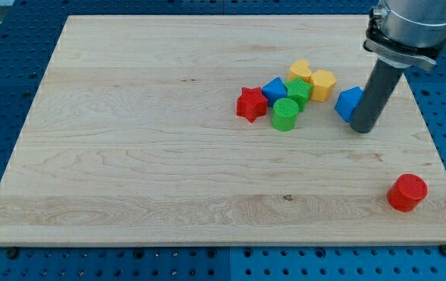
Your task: Push the blue cube into the green star
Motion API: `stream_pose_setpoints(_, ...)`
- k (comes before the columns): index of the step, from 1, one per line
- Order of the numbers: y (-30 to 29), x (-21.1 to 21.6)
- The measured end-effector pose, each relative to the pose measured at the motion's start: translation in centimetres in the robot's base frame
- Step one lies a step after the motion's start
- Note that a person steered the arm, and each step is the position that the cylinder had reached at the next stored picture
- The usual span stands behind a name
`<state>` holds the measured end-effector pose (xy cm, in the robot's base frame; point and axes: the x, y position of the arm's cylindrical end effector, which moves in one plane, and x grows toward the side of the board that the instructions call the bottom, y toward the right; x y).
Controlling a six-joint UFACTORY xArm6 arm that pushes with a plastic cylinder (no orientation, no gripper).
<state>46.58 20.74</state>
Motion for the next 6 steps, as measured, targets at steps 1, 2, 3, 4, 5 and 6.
stream_pose_setpoints(1,5.0,0.5)
stream_pose_setpoints(2,8.3,-2.4)
stream_pose_setpoints(3,8.8,-5.9)
stream_pose_setpoints(4,5.2,-5.4)
stream_pose_setpoints(5,1.4,-3.9)
stream_pose_setpoints(6,-1.8,-3.5)
